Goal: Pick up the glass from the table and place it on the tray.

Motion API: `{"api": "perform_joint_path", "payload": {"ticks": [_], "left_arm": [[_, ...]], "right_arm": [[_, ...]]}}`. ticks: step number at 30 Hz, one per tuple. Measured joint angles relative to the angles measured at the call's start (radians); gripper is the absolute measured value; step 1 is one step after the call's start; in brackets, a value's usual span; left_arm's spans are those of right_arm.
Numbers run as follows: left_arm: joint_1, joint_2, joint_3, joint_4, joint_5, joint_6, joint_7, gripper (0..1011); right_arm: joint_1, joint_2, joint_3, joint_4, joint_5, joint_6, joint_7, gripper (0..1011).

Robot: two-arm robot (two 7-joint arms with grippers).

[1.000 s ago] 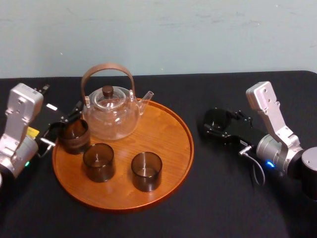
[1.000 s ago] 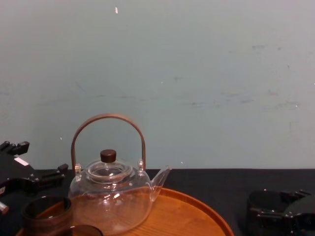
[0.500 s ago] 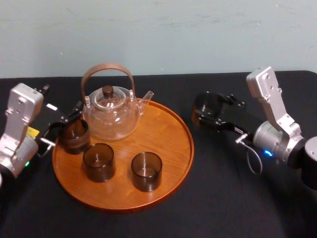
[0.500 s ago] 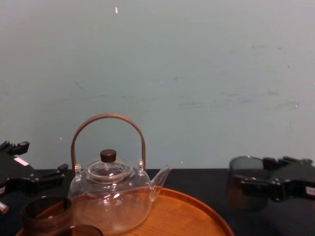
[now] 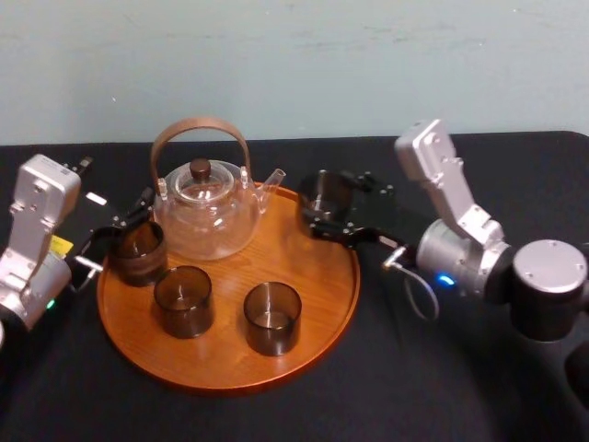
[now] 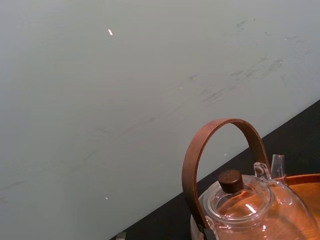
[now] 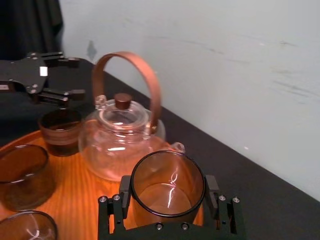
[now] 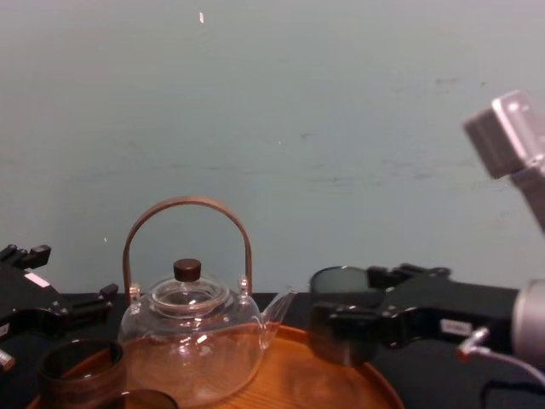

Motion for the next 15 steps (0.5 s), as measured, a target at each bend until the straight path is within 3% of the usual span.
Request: {"api": "perform_joint_path", "payload": {"ticks": [15], "left_arm": [[0.000, 0.000, 0.000, 0.000, 0.000, 0.000, 0.000, 1001]], "right_arm": [[0.063, -0.057, -0.076, 0.123, -0.016, -0.012, 0.011, 905]]}}
